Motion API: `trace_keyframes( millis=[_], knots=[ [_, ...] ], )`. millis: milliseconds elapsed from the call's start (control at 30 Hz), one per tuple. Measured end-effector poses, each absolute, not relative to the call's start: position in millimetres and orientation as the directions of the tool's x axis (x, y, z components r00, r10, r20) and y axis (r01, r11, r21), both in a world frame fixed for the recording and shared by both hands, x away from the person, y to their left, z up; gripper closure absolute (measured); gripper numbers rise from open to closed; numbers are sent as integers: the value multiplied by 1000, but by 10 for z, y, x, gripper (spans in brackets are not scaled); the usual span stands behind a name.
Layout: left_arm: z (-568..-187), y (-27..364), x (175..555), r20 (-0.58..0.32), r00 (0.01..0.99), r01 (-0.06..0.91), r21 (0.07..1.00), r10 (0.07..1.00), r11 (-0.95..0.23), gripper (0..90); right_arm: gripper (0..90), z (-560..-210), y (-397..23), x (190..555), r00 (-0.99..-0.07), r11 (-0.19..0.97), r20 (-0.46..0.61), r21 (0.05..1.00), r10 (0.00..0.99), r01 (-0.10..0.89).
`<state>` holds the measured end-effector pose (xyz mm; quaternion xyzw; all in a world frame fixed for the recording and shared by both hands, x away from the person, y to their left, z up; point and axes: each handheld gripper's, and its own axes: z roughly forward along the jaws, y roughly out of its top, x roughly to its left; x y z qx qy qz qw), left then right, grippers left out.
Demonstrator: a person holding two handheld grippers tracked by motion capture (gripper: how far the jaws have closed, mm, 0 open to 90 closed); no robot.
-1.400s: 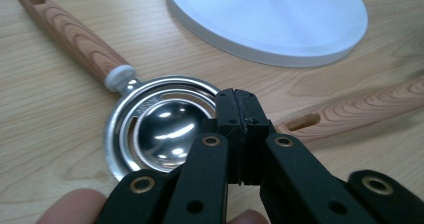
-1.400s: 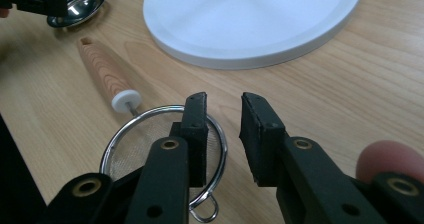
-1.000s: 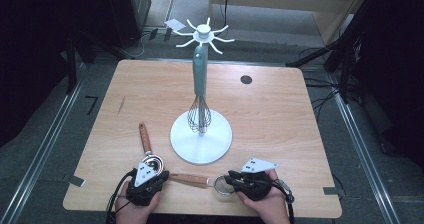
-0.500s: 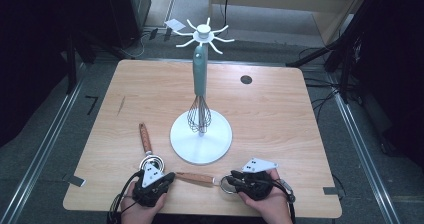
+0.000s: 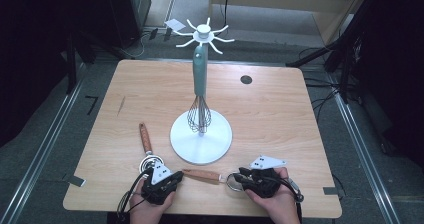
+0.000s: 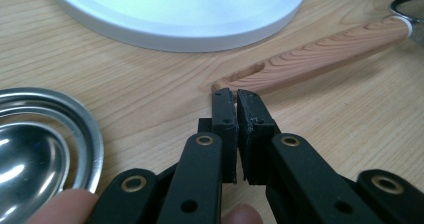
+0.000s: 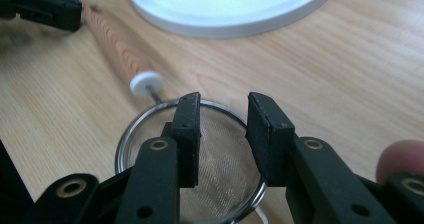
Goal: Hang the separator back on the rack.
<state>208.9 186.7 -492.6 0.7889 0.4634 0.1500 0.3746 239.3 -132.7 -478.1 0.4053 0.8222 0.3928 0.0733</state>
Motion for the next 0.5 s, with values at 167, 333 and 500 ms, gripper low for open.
trace_keyframes(
  millis=[167, 333, 500],
  knots=[
    [-4927, 1897, 2085, -112, 522, 622, 729, 846, -287, 861, 588, -4718, -1260, 2445, -707, 404, 206, 699, 676, 589],
    [-4930, 1911, 2069, -114, 525, 619, 731, 844, -286, 857, 561, -4617, -1102, 2533, -777, 490, 181, 685, 603, 539],
    [-4916, 1943, 2053, -117, 529, 615, 735, 840, -286, 849, 623, -4544, -991, 2586, -824, 550, 193, 660, 533, 511]
  ],
)
